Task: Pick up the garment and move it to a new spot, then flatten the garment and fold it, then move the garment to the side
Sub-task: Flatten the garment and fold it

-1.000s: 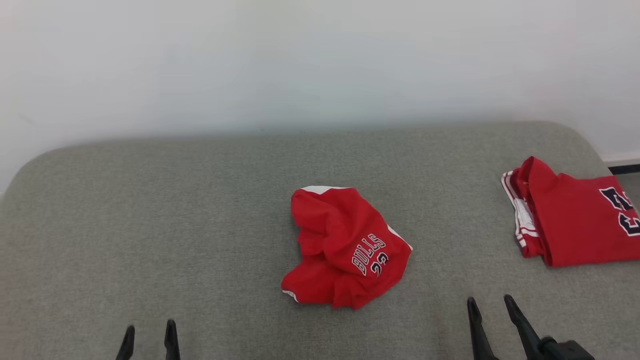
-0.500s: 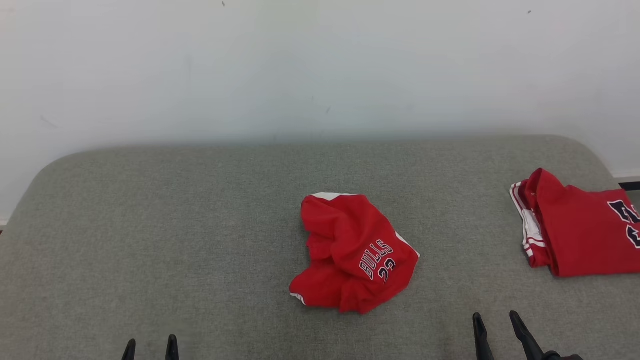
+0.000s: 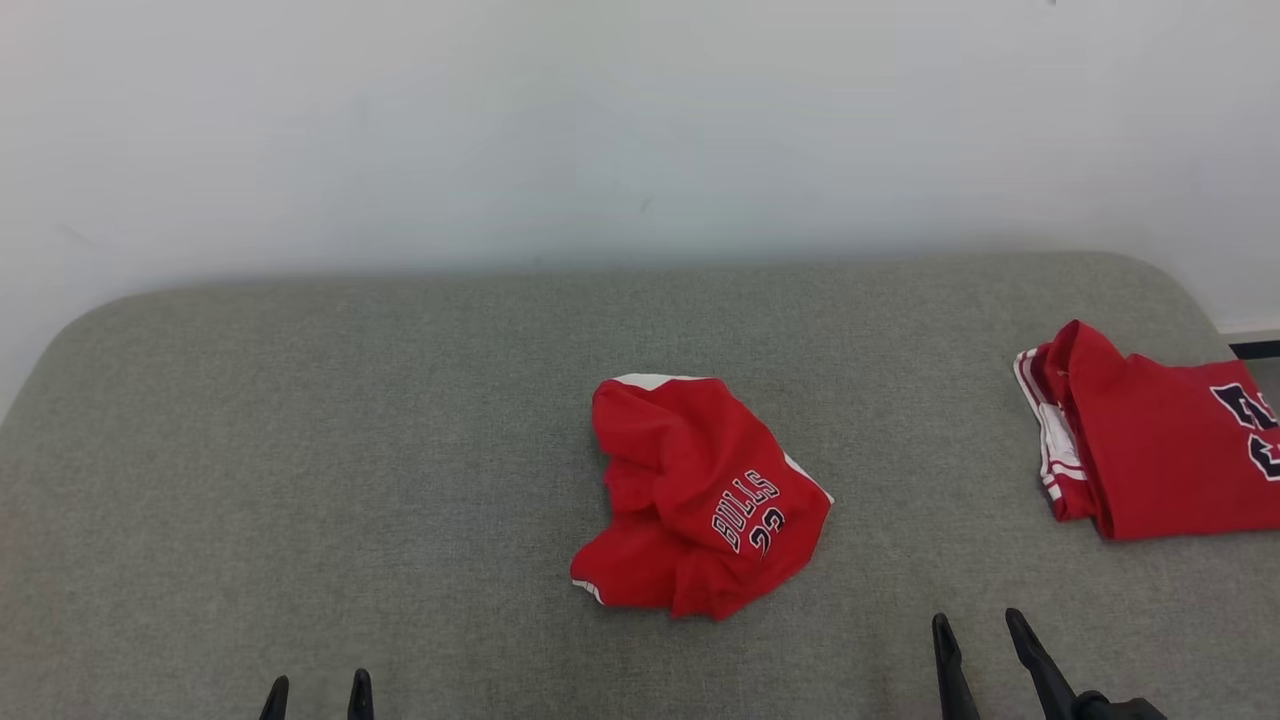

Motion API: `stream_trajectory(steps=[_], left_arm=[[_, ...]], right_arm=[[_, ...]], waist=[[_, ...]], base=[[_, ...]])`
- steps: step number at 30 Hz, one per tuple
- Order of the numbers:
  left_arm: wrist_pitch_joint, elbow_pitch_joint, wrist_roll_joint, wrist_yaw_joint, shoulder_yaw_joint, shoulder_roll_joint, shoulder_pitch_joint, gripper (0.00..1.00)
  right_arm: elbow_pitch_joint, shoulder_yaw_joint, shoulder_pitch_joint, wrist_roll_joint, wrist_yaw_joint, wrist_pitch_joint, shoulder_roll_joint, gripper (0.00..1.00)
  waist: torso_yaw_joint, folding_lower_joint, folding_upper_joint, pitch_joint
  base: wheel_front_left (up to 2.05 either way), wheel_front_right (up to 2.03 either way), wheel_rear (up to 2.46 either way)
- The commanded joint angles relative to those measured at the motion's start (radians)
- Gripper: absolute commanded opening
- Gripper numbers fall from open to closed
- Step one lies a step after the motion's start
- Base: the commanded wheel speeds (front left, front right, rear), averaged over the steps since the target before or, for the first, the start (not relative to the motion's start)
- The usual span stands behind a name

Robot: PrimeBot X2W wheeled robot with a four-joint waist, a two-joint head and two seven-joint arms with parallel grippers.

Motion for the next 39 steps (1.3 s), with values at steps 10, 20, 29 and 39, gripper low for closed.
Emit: stream_trajectory(steps=[10, 20, 29, 39], left_arm=[[0.197, 0.151, -0.104, 0.009, -0.027, 0.016, -0.238, 1.00], [0.701, 0.319, -0.174, 0.104, -0.034, 0.021, -0.744, 1.00], [0.981, 0.507, -0.140, 0.197, -0.047, 0.104, -1.030, 1.00], [1.135, 0.595, -0.092, 0.237, -0.079, 0.185, -1.081, 1.00]], right_arm=[[-0.013, 0.022, -0.037, -0.006, -0.002, 0.004, 0.000, 1.00], [-0.027, 0.083, -0.108, 0.021, -0.002, 0.003, 0.000, 1.00], [-0.022, 0.162, -0.191, 0.069, -0.002, -0.008, 0.001, 1.00], [-0.036, 0.160, -0.198, 0.091, -0.002, -0.010, 0.001, 1.00]], waist=[[-0.067, 0.0001, 0.0000, 0.045], [-0.252, 0.0001, 0.0000, 0.194], [-0.440, 0.0001, 0.0000, 0.368], [-0.463, 0.0001, 0.0000, 0.410]], base=[[0.00, 0.00, 0.00], [0.00, 0.00, 0.00], [0.00, 0.00, 0.00], [0.00, 0.00, 0.00]])
